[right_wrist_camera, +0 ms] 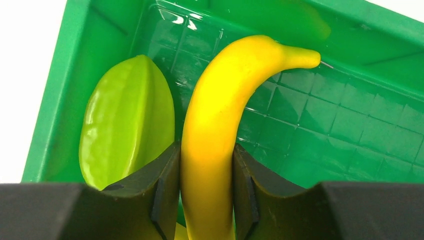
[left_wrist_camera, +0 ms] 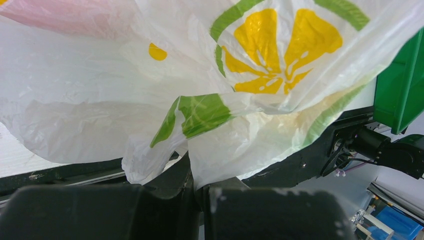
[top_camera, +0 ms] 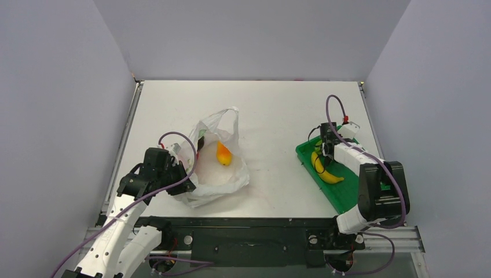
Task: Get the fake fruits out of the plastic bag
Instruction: Place the fake fruit in the bin, then take out the fake fruit from the plastic bag.
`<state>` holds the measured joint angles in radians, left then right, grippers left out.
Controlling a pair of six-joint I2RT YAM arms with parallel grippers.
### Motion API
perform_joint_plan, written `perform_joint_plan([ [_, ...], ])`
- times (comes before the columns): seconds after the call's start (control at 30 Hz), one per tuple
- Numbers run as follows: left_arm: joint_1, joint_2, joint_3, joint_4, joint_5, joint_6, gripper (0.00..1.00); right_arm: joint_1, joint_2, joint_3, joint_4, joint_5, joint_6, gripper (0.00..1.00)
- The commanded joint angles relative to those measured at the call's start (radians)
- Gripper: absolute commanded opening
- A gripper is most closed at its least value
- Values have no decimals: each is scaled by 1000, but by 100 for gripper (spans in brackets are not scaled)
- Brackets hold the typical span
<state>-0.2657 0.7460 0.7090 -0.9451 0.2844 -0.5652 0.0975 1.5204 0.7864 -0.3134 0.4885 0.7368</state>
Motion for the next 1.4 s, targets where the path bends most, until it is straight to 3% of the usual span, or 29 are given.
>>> perform_joint_plan([
  [0.0,2,-8,8,38,5,0,0,-8,7,56,3,-12,-17,22],
  [0.03,2,-7,9,39,5,0,0,-8,8,59,2,-21,-25,34],
  [0.13,2,-4,9,40,5,0,0,-8,-5,55,2,-29,-38,59],
  [0.3,1,-11,7,35,4,-1,0,-7,-54,38,13,-46,-44,75],
  [0.67,3,0,9,43,11,0,0,115,-442,-34,37,-41,-184,76],
  [0.93,4,4,7,45,19,3,0,356,-707,-151,371,-510,-317,75],
  [1.03,6,11,8,49,23,4,0,592,-683,-139,440,-534,-348,75],
  [1.17,7,18,8,48,24,5,0,866,-536,-50,456,-420,-384,73],
  [1.37,7,9,5,45,20,4,0,1059,-216,69,559,-336,-336,70],
])
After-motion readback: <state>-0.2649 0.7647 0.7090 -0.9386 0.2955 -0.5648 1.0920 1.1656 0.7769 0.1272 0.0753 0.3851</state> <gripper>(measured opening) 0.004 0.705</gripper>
